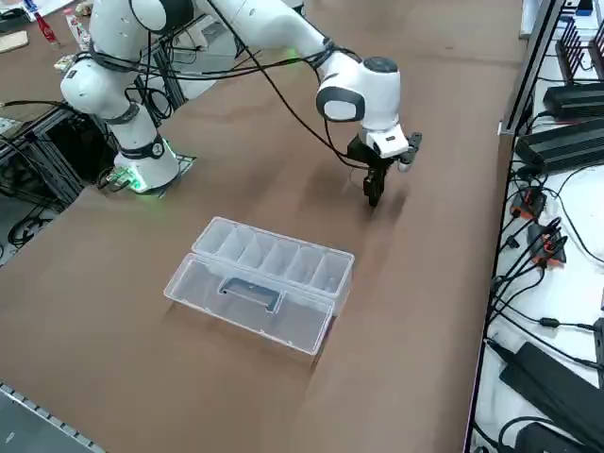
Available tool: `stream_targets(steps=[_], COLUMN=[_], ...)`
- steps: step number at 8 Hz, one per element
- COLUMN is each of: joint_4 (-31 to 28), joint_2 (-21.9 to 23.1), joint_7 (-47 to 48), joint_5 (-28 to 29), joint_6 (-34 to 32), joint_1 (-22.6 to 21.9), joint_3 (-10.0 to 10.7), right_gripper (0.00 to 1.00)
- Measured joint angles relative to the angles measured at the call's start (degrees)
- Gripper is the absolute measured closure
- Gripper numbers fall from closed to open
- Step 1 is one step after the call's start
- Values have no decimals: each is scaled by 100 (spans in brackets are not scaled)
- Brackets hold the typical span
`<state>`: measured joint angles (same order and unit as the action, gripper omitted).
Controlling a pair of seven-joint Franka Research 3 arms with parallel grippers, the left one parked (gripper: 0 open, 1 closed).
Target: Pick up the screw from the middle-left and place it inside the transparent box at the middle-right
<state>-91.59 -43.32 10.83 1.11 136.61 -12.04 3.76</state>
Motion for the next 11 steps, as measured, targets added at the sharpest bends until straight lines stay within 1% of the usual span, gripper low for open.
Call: stream_targets(steps=[2,7,10,11], joint_4=[-1,-6,-14,-15], joint_2=[0,8,25,41], joint_7=[1,7,9,9], joint_5=[0,9,10,10], joint_6=[0,-2,-10,-12], joint_1=[-2,-12,-14,-15], joint_3=[0,-8,-10,-11], right_gripper=[44,52,62,72])
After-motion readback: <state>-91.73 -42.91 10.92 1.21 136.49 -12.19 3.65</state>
